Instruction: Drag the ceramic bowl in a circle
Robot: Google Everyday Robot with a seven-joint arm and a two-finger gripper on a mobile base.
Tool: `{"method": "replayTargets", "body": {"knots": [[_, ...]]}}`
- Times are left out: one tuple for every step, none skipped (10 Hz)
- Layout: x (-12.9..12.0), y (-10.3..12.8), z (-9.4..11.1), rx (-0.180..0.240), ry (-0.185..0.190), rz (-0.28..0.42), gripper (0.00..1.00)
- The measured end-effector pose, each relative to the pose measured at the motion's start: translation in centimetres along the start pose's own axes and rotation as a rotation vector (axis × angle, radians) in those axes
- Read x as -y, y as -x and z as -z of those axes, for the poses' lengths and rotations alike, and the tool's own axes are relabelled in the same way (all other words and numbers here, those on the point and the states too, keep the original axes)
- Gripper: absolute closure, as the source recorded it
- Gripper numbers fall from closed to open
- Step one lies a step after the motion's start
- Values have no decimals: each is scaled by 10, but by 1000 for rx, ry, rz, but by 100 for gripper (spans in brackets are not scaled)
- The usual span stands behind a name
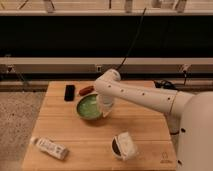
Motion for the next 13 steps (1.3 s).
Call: {"method": "replayTargets", "body": {"knots": [[0,1,1,1,0,4,98],[0,1,1,2,1,9,98],[-2,3,1,3,2,15,98],[-4,4,1,4,6,20,98],[-4,4,2,5,6,24,98],[-6,4,1,8,8,28,98],[-9,4,2,9,9,29,98],[-11,4,1,10,10,31,98],[-11,4,2,11,11,39,98],[-11,6,2,12,13,47,98],[-11,6,2,13,13,50,98],[-11,6,2,15,12,50,98],[-9,8,1,16,17,55,98]]}}
